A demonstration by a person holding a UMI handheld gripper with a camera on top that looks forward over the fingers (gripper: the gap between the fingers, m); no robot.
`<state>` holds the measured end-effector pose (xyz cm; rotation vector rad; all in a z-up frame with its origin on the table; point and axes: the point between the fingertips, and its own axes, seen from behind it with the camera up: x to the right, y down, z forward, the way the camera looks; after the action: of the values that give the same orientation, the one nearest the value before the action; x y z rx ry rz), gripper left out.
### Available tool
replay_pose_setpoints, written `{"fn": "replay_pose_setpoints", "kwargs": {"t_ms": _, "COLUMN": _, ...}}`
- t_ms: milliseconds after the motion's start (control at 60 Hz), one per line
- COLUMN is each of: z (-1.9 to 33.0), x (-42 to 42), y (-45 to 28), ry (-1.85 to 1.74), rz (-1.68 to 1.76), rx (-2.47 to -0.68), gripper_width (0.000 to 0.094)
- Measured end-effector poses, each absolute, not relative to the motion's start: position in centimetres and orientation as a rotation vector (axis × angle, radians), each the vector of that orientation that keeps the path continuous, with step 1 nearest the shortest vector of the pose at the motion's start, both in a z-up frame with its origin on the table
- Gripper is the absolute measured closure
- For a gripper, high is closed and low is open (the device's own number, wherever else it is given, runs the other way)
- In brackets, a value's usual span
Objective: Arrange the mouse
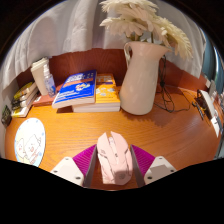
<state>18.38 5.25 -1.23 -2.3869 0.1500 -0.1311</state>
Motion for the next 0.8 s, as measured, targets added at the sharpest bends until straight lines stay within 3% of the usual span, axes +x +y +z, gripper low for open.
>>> {"fn": "replay_pose_setpoints", "kwargs": {"t_ms": 283, "z": -1.5, "x": 17.9, "y": 5.8, "ry": 0.145, "rz": -0.125, "rx": -2.448, "gripper_width": 0.0512}}
{"fn": "replay_pose_setpoints", "kwargs": {"t_ms": 400, "z": -0.2, "x": 17.4, "y": 6.1, "ry": 0.160, "rz": -0.088, "rx": -2.438, "gripper_width": 0.0514}}
{"fn": "replay_pose_setpoints", "kwargs": {"t_ms": 483, "z": 4.1, "x": 16.5, "y": 6.9, "ry": 0.121, "rz": -0.066, "rx": -2.361, "gripper_width": 0.0513}}
{"fn": "replay_pose_setpoints", "kwargs": {"t_ms": 717, "z": 20.9, "x": 10.4, "y": 9.7, "ry": 0.042, "rz": 0.027, "rx": -2.109, "gripper_width": 0.0510}}
{"fn": "replay_pose_setpoints", "kwargs": {"t_ms": 800, "z": 25.1, "x": 7.2, "y": 10.5, "ry": 0.031, "rz": 0.065, "rx": -2.047, "gripper_width": 0.0509}}
